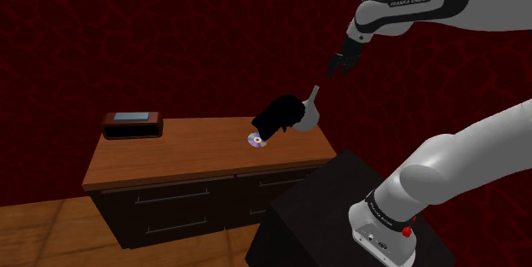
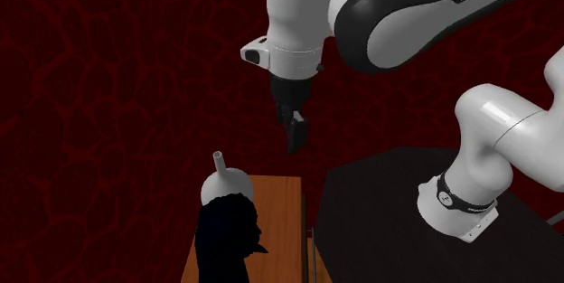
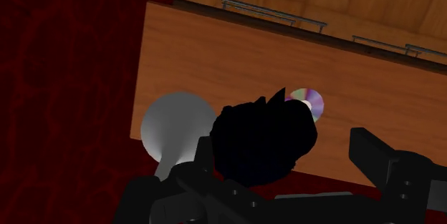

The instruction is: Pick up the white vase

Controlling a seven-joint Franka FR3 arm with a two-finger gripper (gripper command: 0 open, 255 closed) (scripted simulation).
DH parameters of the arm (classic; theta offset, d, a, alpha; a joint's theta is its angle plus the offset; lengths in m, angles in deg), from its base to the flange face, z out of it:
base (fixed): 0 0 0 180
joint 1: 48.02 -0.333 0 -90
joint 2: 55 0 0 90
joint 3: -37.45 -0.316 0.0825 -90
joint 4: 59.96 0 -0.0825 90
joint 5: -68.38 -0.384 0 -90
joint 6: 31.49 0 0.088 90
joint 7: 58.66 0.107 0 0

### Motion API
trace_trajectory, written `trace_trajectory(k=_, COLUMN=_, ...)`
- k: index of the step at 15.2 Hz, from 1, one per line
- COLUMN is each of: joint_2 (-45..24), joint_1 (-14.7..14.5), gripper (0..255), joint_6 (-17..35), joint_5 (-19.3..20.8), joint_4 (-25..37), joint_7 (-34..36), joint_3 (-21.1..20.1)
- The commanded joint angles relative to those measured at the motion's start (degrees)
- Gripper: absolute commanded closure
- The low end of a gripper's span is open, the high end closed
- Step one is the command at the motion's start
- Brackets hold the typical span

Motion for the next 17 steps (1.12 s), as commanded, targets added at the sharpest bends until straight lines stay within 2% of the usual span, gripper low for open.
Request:
trace_trajectory(k=1, joint_2=-4.24, joint_1=-0.08, gripper=0, joint_6=2.58, joint_5=-1.15, joint_4=1.71, joint_7=-2.45, joint_3=1.72)
trace_trajectory(k=9, joint_2=-22.66, joint_1=0.8, gripper=0, joint_6=10.11, joint_5=-10.55, joint_4=11.28, joint_7=-13.51, joint_3=5.9)
trace_trajectory(k=12, joint_2=-29.86, joint_1=2.37, gripper=0, joint_6=11.45, joint_5=-15.01, joint_4=16.21, joint_7=-17.74, joint_3=5.96)
trace_trajectory(k=17, joint_2=-41.64, joint_1=6.59, gripper=0, joint_6=12.03, joint_5=-21.31, joint_4=26.1, joint_7=-23.3, joint_3=4.31)
